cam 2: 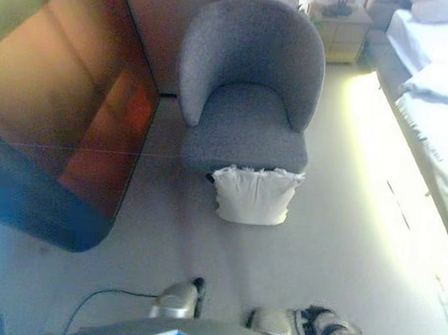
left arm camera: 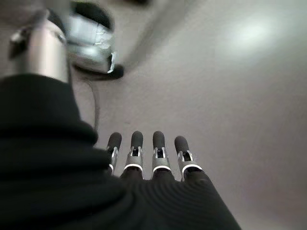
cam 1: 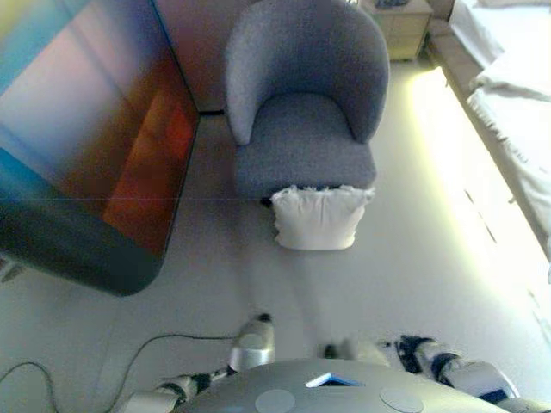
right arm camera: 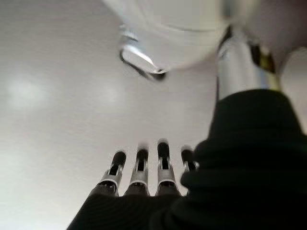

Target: Pick up the cushion and take it to the sofa

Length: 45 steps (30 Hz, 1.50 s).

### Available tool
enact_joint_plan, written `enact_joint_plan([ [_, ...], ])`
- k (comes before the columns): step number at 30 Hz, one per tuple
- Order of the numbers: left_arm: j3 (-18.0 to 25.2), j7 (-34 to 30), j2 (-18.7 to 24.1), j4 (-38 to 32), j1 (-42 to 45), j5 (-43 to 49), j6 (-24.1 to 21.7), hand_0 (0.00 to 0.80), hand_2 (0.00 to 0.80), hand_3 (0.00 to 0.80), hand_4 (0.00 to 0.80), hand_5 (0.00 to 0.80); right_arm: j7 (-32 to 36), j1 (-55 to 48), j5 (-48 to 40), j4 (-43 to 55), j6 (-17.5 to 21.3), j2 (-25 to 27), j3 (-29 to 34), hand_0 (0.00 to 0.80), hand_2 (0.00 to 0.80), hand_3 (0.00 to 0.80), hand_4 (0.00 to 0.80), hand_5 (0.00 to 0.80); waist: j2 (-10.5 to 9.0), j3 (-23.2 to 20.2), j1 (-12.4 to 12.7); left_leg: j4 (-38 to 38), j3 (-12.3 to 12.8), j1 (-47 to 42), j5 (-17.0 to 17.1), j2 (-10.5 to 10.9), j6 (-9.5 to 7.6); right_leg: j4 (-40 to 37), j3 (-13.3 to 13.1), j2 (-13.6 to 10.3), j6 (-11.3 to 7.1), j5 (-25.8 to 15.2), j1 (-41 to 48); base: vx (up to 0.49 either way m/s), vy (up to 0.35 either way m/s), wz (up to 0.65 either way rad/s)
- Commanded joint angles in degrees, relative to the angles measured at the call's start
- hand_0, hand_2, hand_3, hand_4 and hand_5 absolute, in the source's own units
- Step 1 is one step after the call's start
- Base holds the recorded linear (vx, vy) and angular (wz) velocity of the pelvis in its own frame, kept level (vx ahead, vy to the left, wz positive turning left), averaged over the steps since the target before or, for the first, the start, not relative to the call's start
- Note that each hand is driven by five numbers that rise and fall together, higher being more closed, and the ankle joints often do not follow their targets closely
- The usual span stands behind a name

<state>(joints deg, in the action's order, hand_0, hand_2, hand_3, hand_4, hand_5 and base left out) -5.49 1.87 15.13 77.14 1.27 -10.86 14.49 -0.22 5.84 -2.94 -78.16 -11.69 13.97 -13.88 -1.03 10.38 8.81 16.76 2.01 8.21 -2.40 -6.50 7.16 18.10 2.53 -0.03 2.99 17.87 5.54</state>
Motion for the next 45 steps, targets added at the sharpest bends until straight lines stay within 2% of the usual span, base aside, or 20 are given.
enact_joint_plan([
  [1, -0.6, -1.1, -1.9, 0.8, 1.1, -0.6, 0.9, 0.000, 0.000, 0.000, 0.000, 0.000, -0.7, -1.1, -1.4, 0.6, 0.1, 3.0, 0.8, 0.000, 0.000, 0.000, 0.000, 0.000, 2.05, -0.7, 2.1, -19.0, 0.8, 5.9, 15.9, 0.4, -1.62, -11.1, -5.1, -0.4, -2.87, -1.5, 15.1, 0.562, 0.139, -0.08],
  [4, 0.2, -1.2, -2.1, 1.5, 2.2, -1.1, 1.3, 0.000, 0.000, 0.000, 0.000, 0.000, -0.3, -1.6, -0.1, -0.5, -0.4, 2.8, 1.5, 0.000, 0.000, 0.000, 0.000, 0.000, 2.05, -2.0, 3.1, -21.3, -0.7, 7.9, 15.1, -2.0, -0.67, -9.0, -7.2, -1.7, -3.45, 2.2, 18.0, 0.665, 0.186, -0.13],
  [5, 0.7, -1.4, -2.2, 1.9, 2.6, -1.2, 1.4, 0.000, 0.000, 0.000, 0.000, 0.000, -0.3, -1.9, 0.1, -0.7, -0.6, 2.8, 1.7, 0.000, 0.000, 0.000, 0.000, 0.000, 2.58, -2.6, 3.9, -21.8, -1.2, 8.9, 16.0, -4.0, -0.15, -8.4, -8.2, -2.3, -3.76, 3.0, 19.0, 0.772, 0.278, -0.36],
  [6, 1.2, -1.4, -2.3, 2.2, 3.0, -1.5, 1.6, 0.000, 0.000, 0.000, 0.000, 0.000, -0.4, -2.3, 0.2, -0.9, -1.0, 2.8, 2.0, 0.000, 0.000, 0.000, 0.000, 0.000, 2.19, -3.0, 3.8, -20.8, -1.7, 9.2, 16.1, -4.2, -0.05, -7.4, -8.3, -3.6, -4.19, 4.5, 20.5, 0.715, 0.296, -0.50],
  [8, 1.8, -1.3, -2.5, 2.3, 3.2, -2.0, 2.1, 0.000, 0.000, 0.000, 0.000, 0.000, -0.8, -2.3, 0.0, -1.2, -1.6, 2.7, 2.4, 0.000, 0.000, 0.000, 0.000, 0.000, 1.70, -3.6, 3.6, -19.3, 0.3, 8.3, 13.1, -4.7, -0.85, -5.1, -7.7, -6.8, -6.29, 3.6, 21.3, 0.633, 0.344, -0.54],
  [9, 2.1, -1.2, -2.2, 2.7, 2.9, -2.1, 1.9, 0.000, 0.000, 0.000, 0.000, 0.000, -1.4, -2.3, 0.0, -1.5, -1.4, 2.4, 3.3, 0.000, 0.000, 0.000, 0.000, 0.000, 1.64, -4.0, 3.3, -17.0, 1.3, 8.5, 13.8, -5.0, -0.76, -3.5, -7.1, -8.2, -7.64, 2.6, 21.2, 0.627, 0.387, -0.64],
  [11, 2.6, -1.6, -1.4, 3.2, 2.2, -0.6, 0.2, 0.000, 0.000, 0.000, 0.000, 0.000, -1.5, -2.5, 0.3, -1.5, -0.8, 2.2, 4.7, 0.000, 0.000, 0.000, 0.000, 0.000, 1.21, -4.6, 2.9, -10.5, 1.1, 10.3, 13.6, -4.0, -1.33, -0.3, -6.7, -9.9, -9.20, -0.6, 21.0, 0.590, 0.336, -0.58],
  [14, 1.9, -1.4, -0.1, 2.2, -0.2, -1.4, -1.5, 0.000, 0.000, 0.000, 0.000, 0.000, -1.7, -3.2, 3.8, 0.1, 1.0, 1.7, 5.3, 0.000, 0.000, 0.000, 0.000, 0.000, -0.09, -6.5, 2.6, -7.6, 3.5, 9.5, 9.4, -1.4, -5.77, 8.7, -4.4, -14.1, -12.03, -15.3, 17.0, 0.502, 0.301, -0.55],
  [16, 1.2, -1.1, 0.9, 1.3, -1.7, -0.1, -1.6, 0.000, 0.000, 0.000, 0.000, 0.000, -2.0, -2.7, 3.7, 1.4, 1.6, 1.7, 4.7, 0.000, 0.000, 0.000, 0.000, 0.000, 0.21, -6.7, 1.2, -8.4, 4.6, 6.9, 7.8, -0.7, -6.91, 14.0, -5.0, -13.8, -11.56, -18.8, 10.9, 0.424, 0.261, -0.29],
  [17, -0.7, -1.2, 1.9, 1.0, -3.6, -0.6, -1.4, 0.000, 0.000, 0.000, 0.000, 0.000, -2.7, -2.3, 1.8, 2.8, 1.7, 1.4, 3.5, 0.000, 0.000, 0.000, 0.000, 0.000, -0.62, -6.0, -0.4, -9.7, 3.9, 4.9, 6.9, 1.7, -8.23, 14.1, -4.3, -10.3, -11.19, -15.6, 6.7, 0.331, 0.175, 0.02],
  [18, -1.4, -1.2, 2.2, 0.9, -4.5, -1.0, -1.3, 0.000, 0.000, 0.000, 0.000, 0.000, -2.9, -2.1, 0.9, 3.2, 1.8, 1.3, 3.1, 0.000, 0.000, 0.000, 0.000, 0.000, -0.41, -6.0, -0.7, -10.4, 3.7, 4.4, 6.9, 1.8, -8.41, 13.2, -3.9, -8.7, -11.04, -15.3, 5.1, 0.267, 0.076, 0.23],
  [20, -1.3, 0.0, 3.0, 0.4, -7.1, -3.1, -0.8, 0.000, 0.000, 0.000, 0.000, 0.000, -3.5, -0.5, -0.7, 3.6, 2.7, 0.7, 2.4, 0.000, 0.000, 0.000, 0.000, 0.000, -0.58, -5.2, -1.4, -12.3, 5.7, 1.0, 5.8, 2.6, -8.46, 8.2, 2.2, -8.5, -10.85, -14.7, -1.5, 0.182, -0.004, 0.10],
  [22, -1.5, 1.1, 2.7, 0.3, -8.8, -4.8, -0.1, 0.000, 0.000, 0.000, 0.000, 0.000, -4.7, 0.7, -2.2, 3.9, 3.3, 0.6, 1.6, 0.000, 0.000, 0.000, 0.000, 0.000, -0.01, -3.7, -2.8, -13.9, 5.7, -2.6, 4.6, 3.0, -8.25, 4.0, 5.7, -6.8, -9.68, -13.0, -8.3, 0.150, -0.023, -0.39],
  [23, -1.6, 1.4, 2.6, 0.4, -9.1, -5.1, 0.0, 0.000, 0.000, 0.000, 0.000, 0.000, -4.7, 0.9, -2.8, 4.2, 3.6, 0.7, 1.5, 0.000, 0.000, 0.000, 0.000, 0.000, 0.29, -3.1, -3.4, -14.5, 5.5, -4.1, 4.3, 3.1, -7.95, 2.8, 6.6, -6.9, -9.12, -12.9, -10.0, 0.125, -0.020, -0.27],
  [25, -1.7, 1.8, 2.3, 0.5, -9.3, -5.9, 0.0, 0.000, 0.000, 0.000, 0.000, 0.000, -4.8, 0.8, -3.5, 4.8, 3.9, 1.0, 1.4, 0.000, 0.000, 0.000, 0.000, 0.000, 0.49, -2.5, -4.3, -15.3, 5.2, -5.8, 3.6, 3.3, -7.62, 0.2, 6.9, -7.4, -8.84, -13.9, -11.6, 0.151, -0.032, 0.08],
  [26, -1.5, 2.1, 1.9, 0.5, -8.7, -6.1, -0.1, 0.000, 0.000, 0.000, 0.000, 0.000, -4.7, 0.4, -3.4, 5.0, 4.3, 1.2, 1.7, 0.000, 0.000, 0.000, 0.000, 0.000, 0.14, -2.3, -5.5, -15.6, 4.7, -7.3, 2.7, 3.9, -7.56, -4.1, 6.0, -7.9, -9.17, -15.7, -12.2, 0.258, -0.034, 0.32],
  [29, -1.1, 3.1, 1.0, 0.5, -7.0, -6.5, -1.3, 0.000, 0.000, 0.000, 0.000, 0.000, -4.5, -0.7, -2.0, 5.2, 4.3, 1.4, 2.2, 0.000, 0.000, 0.000, 0.000, 0.000, 0.04, -2.2, -7.3, -16.1, 3.8, -10.3, 0.9, 4.6, -7.33, -8.7, 4.4, -8.8, -9.91, -18.2, -12.0, 0.307, -0.006, 0.31],
  [33, 0.1, 5.9, -0.2, -0.2, -5.4, -8.1, -3.4, 0.000, 0.000, 0.000, 0.000, 0.000, -4.7, -1.7, 0.6, 4.2, 3.5, 1.8, 2.4, 0.000, 0.000, 0.000, 0.000, 0.000, -0.38, -3.4, -6.5, -15.2, 3.3, -11.1, 0.2, 5.3, -6.43, -14.4, 5.7, -8.9, -8.97, -18.7, -6.4, 0.289, -0.015, 0.16],
  [40, 0.4, 7.5, -0.7, -0.8, -6.7, -9.4, -9.7, 0.000, 0.000, 0.000, 0.000, 0.000, -14.6, 1.4, -2.9, 5.3, 6.8, 2.9, 2.7, 0.000, 0.000, 0.000, 0.000, 0.000, -0.73, -2.8, -4.2, -11.3, 2.3, -7.7, -0.4, 4.4, -4.80, -15.8, 7.7, -9.0, -8.05, -18.0, -4.7, 0.116, -0.055, 0.17],
  [45, -2.9, 7.7, -0.2, -5.3, -13.8, -17.0, -18.5, 0.000, 0.000, 0.000, 0.000, 0.000, -24.5, 8.9, -4.3, 10.3, 11.6, 5.3, 0.3, 0.000, 0.000, 0.000, 0.000, 0.000, -0.57, 4.2, -3.5, -4.8, 0.0, 3.5, -0.2, 4.3, -3.93, -13.0, 8.0, -9.2, -7.28, -18.0, -13.3, -0.263, -0.139, 0.05],
])
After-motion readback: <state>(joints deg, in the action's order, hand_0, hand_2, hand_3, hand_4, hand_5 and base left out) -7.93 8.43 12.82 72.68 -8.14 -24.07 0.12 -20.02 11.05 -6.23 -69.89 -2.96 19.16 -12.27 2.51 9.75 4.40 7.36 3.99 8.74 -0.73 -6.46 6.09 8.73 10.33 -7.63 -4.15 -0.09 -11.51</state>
